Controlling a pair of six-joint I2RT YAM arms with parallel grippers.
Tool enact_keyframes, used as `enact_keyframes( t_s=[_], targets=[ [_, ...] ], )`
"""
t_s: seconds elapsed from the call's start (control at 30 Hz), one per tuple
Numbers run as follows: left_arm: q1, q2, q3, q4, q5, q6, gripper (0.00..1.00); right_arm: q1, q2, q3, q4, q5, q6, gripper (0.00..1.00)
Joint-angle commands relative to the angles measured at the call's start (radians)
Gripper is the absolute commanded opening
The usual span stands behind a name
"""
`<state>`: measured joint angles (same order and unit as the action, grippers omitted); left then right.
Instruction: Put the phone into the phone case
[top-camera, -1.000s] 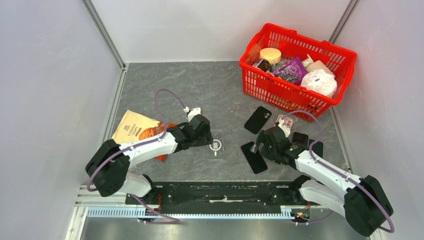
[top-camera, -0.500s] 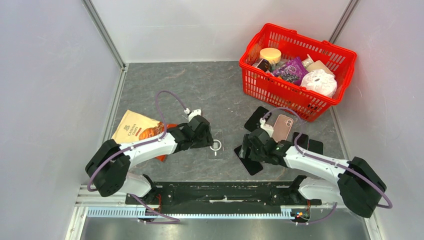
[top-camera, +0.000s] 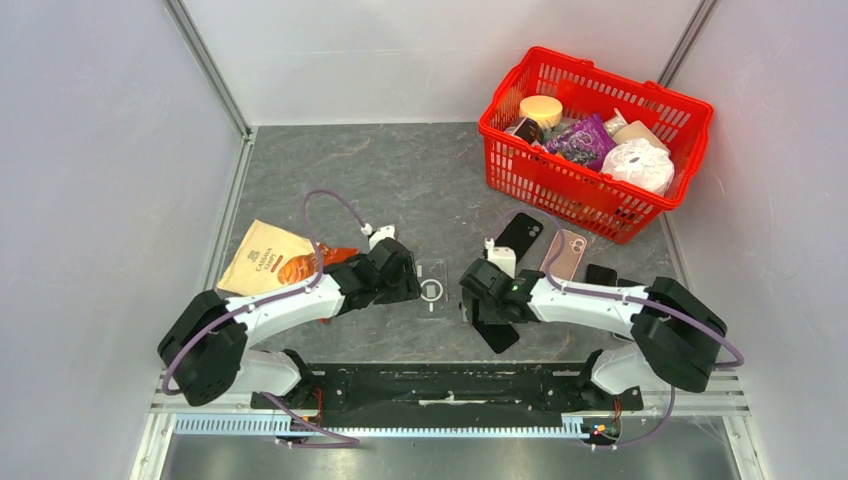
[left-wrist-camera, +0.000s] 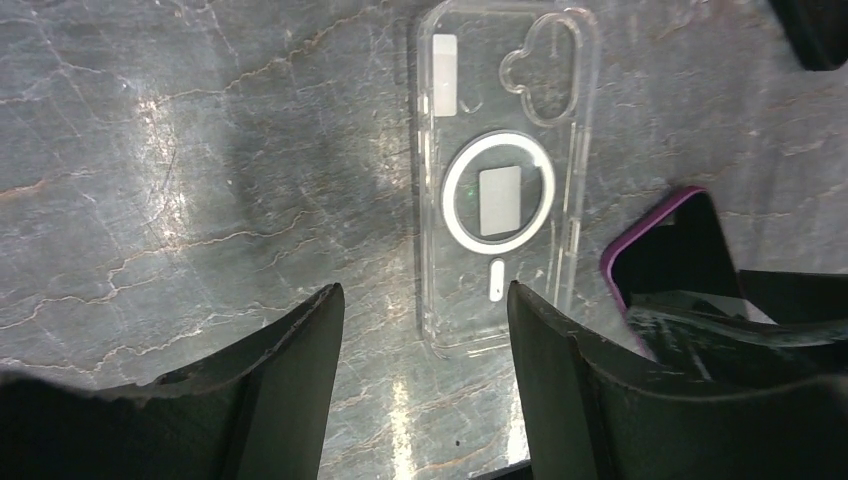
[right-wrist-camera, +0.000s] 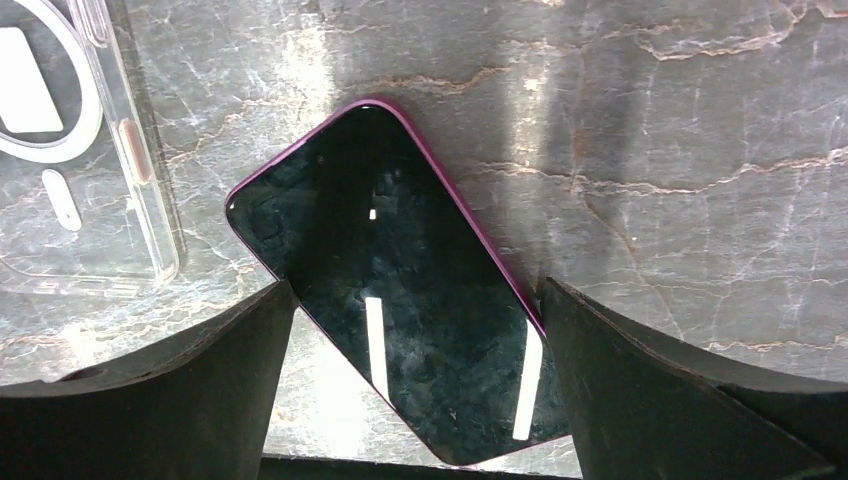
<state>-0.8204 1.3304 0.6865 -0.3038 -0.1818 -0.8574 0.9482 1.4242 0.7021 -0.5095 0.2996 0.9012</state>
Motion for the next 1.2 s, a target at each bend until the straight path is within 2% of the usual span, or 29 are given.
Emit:
enact_keyframes(
  t_s=[0.0, 0.23, 0.5, 0.73, 0.83, 1.0, 1.17],
  targets=[
    [-0.001, -0.054, 0.007, -0.004, -0.031, -0.02, 0.68, 0.053, 0.137, -0.023, -0.086, -0.034, 0.018, 0.99],
    [-0.002, -0.057, 0.002, -0.008, -0.02, -0.017, 0.68, 0.077, 0.216, 0.002, -0.081, 0.011, 0.021, 0.99],
    [-0.002, -0.058, -0.002, -0.009, -0.017, -0.001, 0.68, 0.076, 0.274, -0.002, -0.037, -0.014, 0.008, 0.99],
    [-0.002, -0.039, -0.008, 0.005, -0.021, -0.009, 0.68, 0.028, 0.287, -0.003, -0.04, -0.01, 0.05, 0.82],
    [-0.002, -0.016, -0.009, 0.012, -0.018, -0.009, 0.68, -0.028, 0.254, -0.006, -0.027, -0.031, 0.051, 0.76],
    [-0.002, 0.017, -0.016, 0.035, -0.013, -0.004, 0.68, -0.097, 0.177, 0.007, -0.002, -0.087, 0.023, 0.61],
    [-0.002, 0.047, -0.016, 0.055, -0.004, -0.009, 0.68, -0.133, 0.121, 0.043, -0.002, -0.13, 0.021, 0.6]
  ],
)
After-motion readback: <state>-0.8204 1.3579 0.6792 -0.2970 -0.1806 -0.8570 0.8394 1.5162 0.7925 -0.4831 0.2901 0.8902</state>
